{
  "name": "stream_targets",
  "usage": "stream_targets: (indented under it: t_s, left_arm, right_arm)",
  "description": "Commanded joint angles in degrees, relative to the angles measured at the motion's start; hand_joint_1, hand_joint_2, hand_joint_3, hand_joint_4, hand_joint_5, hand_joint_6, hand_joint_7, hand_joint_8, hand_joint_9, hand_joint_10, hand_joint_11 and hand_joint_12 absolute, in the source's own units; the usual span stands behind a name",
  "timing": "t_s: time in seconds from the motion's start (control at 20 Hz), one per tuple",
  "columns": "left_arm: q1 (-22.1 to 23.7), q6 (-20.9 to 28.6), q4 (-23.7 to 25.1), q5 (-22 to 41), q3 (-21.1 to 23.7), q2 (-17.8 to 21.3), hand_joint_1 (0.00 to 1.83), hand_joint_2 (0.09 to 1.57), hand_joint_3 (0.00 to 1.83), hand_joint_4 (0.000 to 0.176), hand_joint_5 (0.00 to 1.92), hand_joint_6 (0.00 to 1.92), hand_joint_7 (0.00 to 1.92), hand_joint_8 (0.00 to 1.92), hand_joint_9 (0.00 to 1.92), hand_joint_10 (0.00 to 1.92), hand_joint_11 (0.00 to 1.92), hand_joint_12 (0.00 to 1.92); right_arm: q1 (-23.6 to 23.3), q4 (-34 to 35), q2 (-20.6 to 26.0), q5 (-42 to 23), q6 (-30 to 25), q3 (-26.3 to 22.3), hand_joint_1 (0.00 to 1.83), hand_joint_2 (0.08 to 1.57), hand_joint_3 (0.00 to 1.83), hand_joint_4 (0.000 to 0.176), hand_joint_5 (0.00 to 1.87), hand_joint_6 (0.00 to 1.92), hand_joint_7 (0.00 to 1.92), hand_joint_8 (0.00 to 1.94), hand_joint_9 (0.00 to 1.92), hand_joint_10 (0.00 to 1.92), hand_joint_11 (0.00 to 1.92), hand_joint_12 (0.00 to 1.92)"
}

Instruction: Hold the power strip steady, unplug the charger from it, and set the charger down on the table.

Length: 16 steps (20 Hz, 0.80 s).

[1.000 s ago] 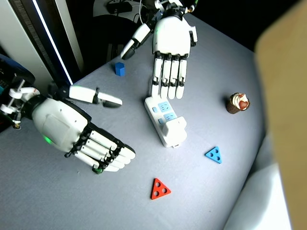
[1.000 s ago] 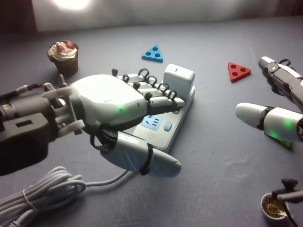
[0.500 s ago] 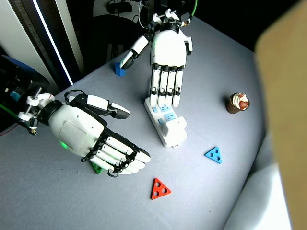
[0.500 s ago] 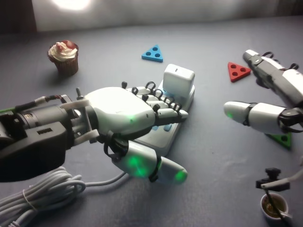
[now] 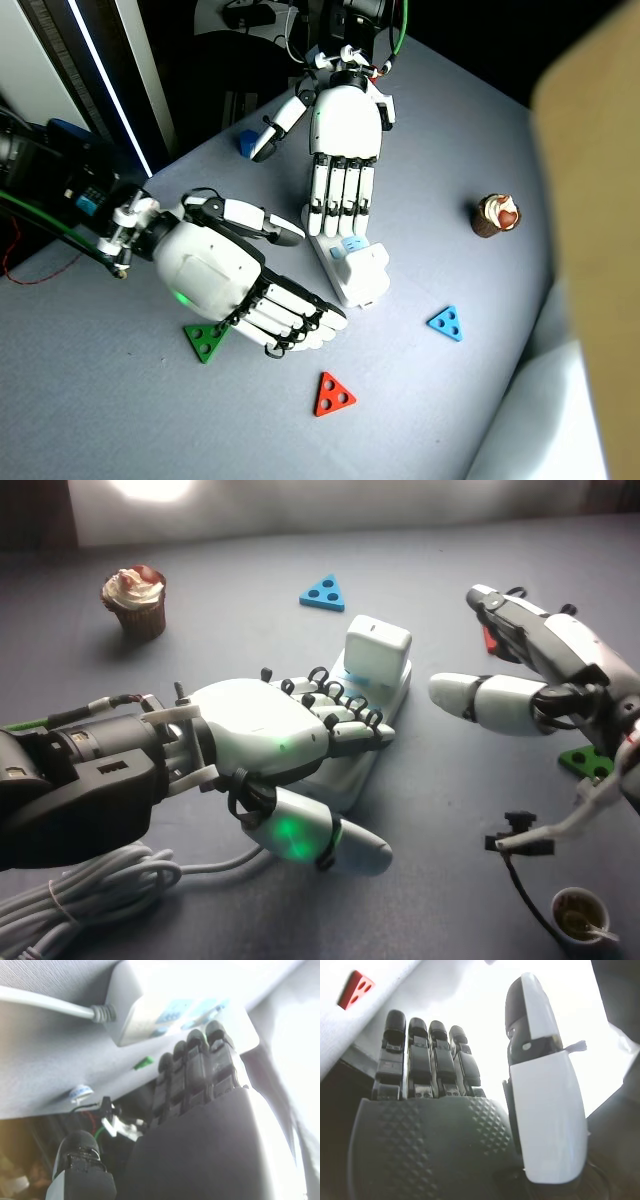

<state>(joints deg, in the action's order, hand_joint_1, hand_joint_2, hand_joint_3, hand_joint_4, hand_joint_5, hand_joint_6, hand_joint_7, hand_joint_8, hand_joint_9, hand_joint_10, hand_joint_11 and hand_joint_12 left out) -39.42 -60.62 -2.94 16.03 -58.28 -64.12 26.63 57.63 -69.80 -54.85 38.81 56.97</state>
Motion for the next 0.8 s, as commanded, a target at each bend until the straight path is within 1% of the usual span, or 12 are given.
stream_targets:
  t_s: [0.0, 0.1, 0.25, 0.4, 0.75]
  left_arm:
    - [0.33, 0.05, 0.32, 5.98, -0.33, -0.44, 0.00, 1.00, 0.00, 0.000, 0.10, 0.01, 0.11, 0.01, 0.10, 0.01, 0.01, 0.11]
    - [0.07, 0.05, 0.41, 5.53, -0.72, -0.93, 0.00, 1.00, 0.00, 0.000, 0.09, 0.00, 0.10, 0.00, 0.08, 0.00, 0.00, 0.10]
    - [-0.67, 0.32, 0.33, 5.55, -1.33, -1.81, 0.00, 1.01, 0.00, 0.000, 0.09, 0.00, 0.10, 0.00, 0.08, 0.00, 0.00, 0.11]
    - [-1.79, 1.11, 0.32, 6.57, -1.80, -2.48, 0.00, 1.00, 0.00, 0.000, 0.09, 0.00, 0.10, 0.00, 0.08, 0.00, 0.00, 0.11]
    - [-2.54, 1.74, 0.12, 6.86, -1.83, -2.61, 0.00, 1.00, 0.00, 0.000, 0.10, 0.01, 0.11, 0.01, 0.10, 0.01, 0.00, 0.11]
  right_arm:
    - [-0.82, -3.21, 0.11, -4.27, -0.21, 0.60, 1.09, 1.09, 0.00, 0.000, 0.19, 0.01, 0.16, 0.01, 0.16, 0.01, 0.00, 0.55]
    - [-1.73, -3.21, -1.19, -3.59, 0.39, 2.08, 1.07, 1.10, 0.00, 0.000, 0.19, 0.01, 0.15, 0.00, 0.15, 0.00, 0.00, 0.52]
    - [-3.02, -3.21, -3.17, -1.75, 1.83, 4.19, 1.08, 1.11, 0.00, 0.000, 0.19, 0.00, 0.19, 0.01, 0.19, 0.01, 0.00, 0.57]
    - [-3.89, -3.22, -4.98, -0.67, 3.53, 6.03, 1.02, 1.12, 0.00, 0.000, 0.21, 0.00, 0.21, 0.01, 0.23, 0.01, 0.00, 0.63]
    - [-4.08, -5.06, -7.73, -0.06, 3.85, 9.36, 1.05, 1.12, 0.00, 0.000, 0.19, 0.00, 0.19, 0.00, 0.21, 0.00, 0.00, 0.58]
